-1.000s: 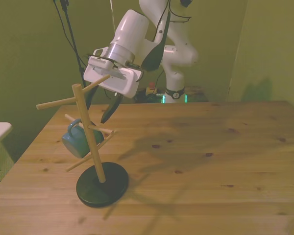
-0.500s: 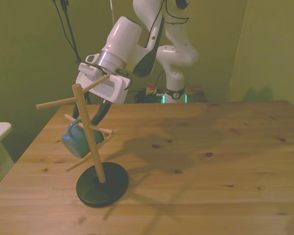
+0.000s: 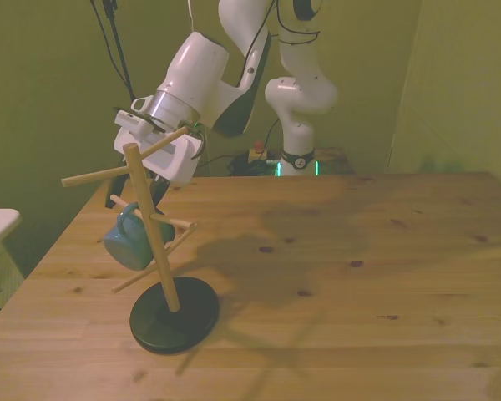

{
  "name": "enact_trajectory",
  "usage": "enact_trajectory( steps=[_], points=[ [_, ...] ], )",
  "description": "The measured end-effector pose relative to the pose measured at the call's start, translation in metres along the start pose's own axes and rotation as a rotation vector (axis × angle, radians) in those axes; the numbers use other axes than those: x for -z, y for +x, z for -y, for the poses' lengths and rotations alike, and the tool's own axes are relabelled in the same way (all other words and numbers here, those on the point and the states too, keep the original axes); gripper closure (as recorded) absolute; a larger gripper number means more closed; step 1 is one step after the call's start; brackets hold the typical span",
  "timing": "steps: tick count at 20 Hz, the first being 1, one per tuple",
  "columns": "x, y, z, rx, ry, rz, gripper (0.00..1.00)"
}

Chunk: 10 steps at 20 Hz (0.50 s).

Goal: Unload the mug

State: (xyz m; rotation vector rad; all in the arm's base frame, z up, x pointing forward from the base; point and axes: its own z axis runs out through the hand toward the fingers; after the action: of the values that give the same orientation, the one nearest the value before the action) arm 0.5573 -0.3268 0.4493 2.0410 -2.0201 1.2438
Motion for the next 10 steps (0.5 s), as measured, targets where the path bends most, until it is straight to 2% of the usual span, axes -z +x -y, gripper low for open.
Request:
enact_trajectory(
  steps=[5, 6, 10],
  points=[
    [-0.012, -0.006, 0.004, 0.005, -0.002, 0.008, 0.00],
    [-0.013, -0.008, 0.005, 0.007, -0.001, 0.010, 1.00],
    [-0.014, -0.013, 0.007, 0.011, 0.001, 0.016, 1.00]
  ],
)
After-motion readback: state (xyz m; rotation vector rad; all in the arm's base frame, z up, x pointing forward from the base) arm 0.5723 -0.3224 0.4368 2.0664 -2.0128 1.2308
